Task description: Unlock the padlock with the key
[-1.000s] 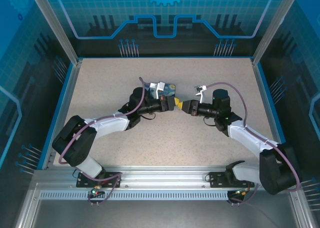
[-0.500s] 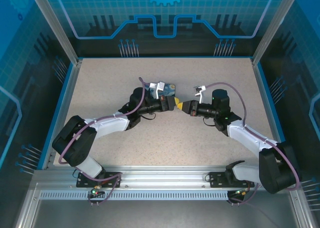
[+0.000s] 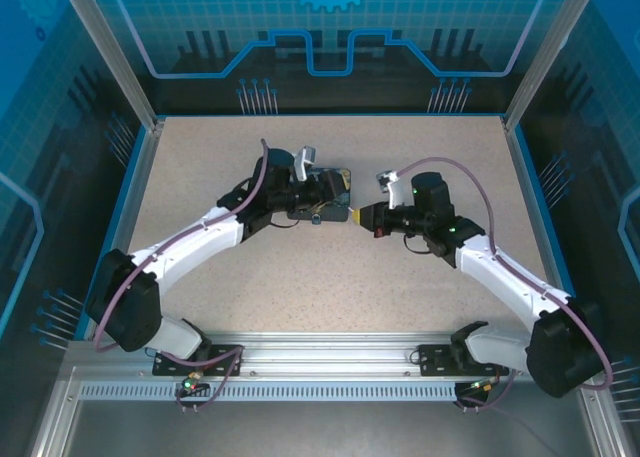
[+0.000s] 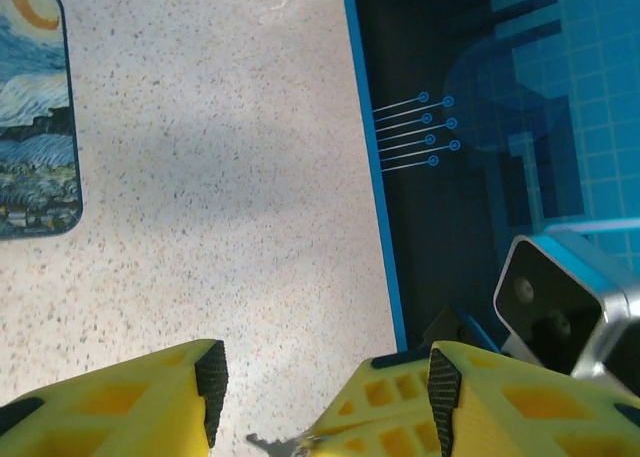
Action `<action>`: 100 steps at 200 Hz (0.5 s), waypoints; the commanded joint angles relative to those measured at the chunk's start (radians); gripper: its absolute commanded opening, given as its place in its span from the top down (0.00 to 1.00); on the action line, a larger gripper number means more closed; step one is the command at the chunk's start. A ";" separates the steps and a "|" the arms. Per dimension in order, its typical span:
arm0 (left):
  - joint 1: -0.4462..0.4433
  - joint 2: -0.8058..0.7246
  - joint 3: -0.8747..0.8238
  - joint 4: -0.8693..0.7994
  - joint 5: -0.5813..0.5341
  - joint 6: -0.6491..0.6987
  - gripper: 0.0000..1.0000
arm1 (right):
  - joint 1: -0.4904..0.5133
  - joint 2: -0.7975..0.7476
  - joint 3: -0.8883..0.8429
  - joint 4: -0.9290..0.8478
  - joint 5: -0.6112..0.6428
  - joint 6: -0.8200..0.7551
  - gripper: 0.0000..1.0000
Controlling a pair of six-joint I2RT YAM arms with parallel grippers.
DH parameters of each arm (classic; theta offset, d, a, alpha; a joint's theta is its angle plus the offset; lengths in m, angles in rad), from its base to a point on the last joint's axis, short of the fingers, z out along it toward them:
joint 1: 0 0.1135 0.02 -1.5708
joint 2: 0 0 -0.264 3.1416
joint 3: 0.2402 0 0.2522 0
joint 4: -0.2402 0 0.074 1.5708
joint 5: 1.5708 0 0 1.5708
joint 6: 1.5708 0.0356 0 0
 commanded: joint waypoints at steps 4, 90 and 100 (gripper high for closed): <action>0.007 0.022 0.083 -0.307 0.012 -0.049 0.43 | 0.094 -0.011 0.061 -0.144 0.266 -0.166 1.00; 0.005 0.034 0.064 -0.313 0.004 -0.176 0.46 | 0.213 -0.038 0.070 -0.131 0.520 -0.257 1.00; 0.004 0.043 0.063 -0.303 0.007 -0.187 0.47 | 0.218 -0.030 0.103 -0.129 0.518 -0.261 1.00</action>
